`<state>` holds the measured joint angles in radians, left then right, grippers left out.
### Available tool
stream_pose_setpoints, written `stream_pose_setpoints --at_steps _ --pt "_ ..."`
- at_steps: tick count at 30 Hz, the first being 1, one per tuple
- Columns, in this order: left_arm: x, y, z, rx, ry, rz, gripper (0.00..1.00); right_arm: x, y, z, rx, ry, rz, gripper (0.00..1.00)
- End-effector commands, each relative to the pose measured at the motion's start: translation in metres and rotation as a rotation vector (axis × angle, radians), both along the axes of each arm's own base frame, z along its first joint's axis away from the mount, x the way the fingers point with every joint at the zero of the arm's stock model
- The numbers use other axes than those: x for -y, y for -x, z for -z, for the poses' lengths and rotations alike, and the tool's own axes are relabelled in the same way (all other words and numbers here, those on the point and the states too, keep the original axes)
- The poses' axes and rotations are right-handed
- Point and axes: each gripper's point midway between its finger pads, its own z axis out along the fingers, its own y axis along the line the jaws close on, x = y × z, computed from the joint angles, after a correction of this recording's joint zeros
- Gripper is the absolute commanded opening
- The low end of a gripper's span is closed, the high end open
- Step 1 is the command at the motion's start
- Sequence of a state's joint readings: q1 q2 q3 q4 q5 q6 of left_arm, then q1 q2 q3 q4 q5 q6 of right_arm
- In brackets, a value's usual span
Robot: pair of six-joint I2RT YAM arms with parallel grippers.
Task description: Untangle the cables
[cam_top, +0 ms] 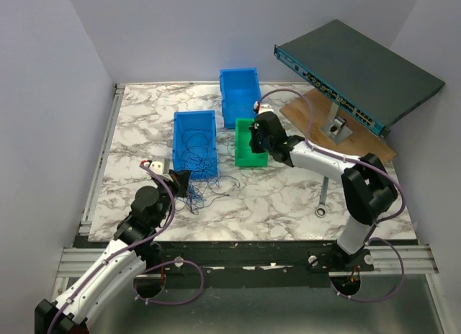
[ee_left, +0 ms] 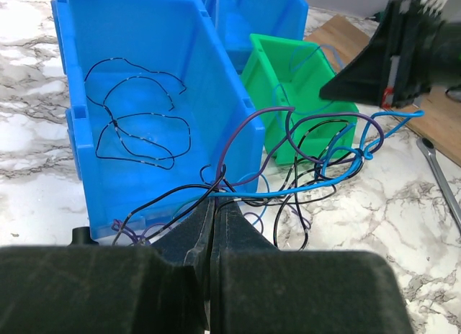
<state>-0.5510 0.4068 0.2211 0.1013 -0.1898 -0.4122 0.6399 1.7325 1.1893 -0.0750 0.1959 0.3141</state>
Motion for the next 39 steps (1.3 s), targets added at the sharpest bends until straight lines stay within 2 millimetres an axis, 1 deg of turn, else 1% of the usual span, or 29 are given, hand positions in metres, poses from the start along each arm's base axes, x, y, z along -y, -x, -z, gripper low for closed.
stream_pose_setpoints --at_steps 1,5,7,11,13,16,18,20,22,24,29,32,35,39 --pt "-0.002 -0.002 -0.004 0.01 0.0 -0.015 0.0 -0.018 0.007 0.014 -0.001 -0.003 -0.03 0.01" --pt "-0.002 -0.002 -0.003 0.008 -0.003 -0.017 0.0 -0.025 0.009 0.029 -0.056 0.015 -0.067 0.01" --pt "-0.003 -0.003 -0.002 0.006 -0.005 -0.019 0.0 -0.027 0.007 0.028 -0.062 0.027 -0.066 0.01" --pt "-0.002 -0.003 -0.002 0.005 -0.005 -0.016 0.0 -0.024 -0.001 0.016 -0.047 0.03 -0.024 0.01" --pt "-0.002 -0.002 -0.003 0.005 -0.005 -0.016 0.0 -0.022 -0.004 0.02 -0.061 0.058 -0.003 0.01" --pt "-0.003 -0.002 -0.003 0.007 -0.004 -0.017 0.0 -0.009 -0.011 0.037 -0.094 0.136 0.061 0.01" --pt "-0.002 -0.002 -0.003 0.008 -0.003 -0.016 0.0 0.0 -0.015 0.043 -0.116 0.166 0.098 0.01" --pt "-0.003 -0.002 -0.003 0.007 -0.004 -0.016 0.0 0.01 -0.019 0.043 -0.103 0.201 0.151 0.01" --pt "-0.002 -0.002 -0.003 0.007 -0.003 -0.016 0.0 0.018 -0.023 0.032 -0.074 0.214 0.19 0.01" --pt "-0.002 -0.002 -0.002 0.007 -0.004 -0.013 0.0 0.019 -0.027 0.011 -0.034 0.197 0.198 0.01" --pt "-0.002 -0.002 -0.003 0.006 -0.004 -0.012 0.0 0.024 -0.036 -0.053 0.066 0.176 0.233 0.01" --pt "-0.001 -0.002 -0.002 0.003 -0.006 -0.007 0.0 0.027 -0.038 -0.082 0.11 0.185 0.223 0.01" --pt "-0.001 -0.002 -0.002 0.001 -0.008 -0.008 0.0 0.034 -0.039 -0.095 0.131 0.241 0.217 0.01" --pt "0.0 -0.003 -0.001 -0.001 -0.01 -0.004 0.0 0.051 -0.042 -0.098 0.152 0.335 0.269 0.01"
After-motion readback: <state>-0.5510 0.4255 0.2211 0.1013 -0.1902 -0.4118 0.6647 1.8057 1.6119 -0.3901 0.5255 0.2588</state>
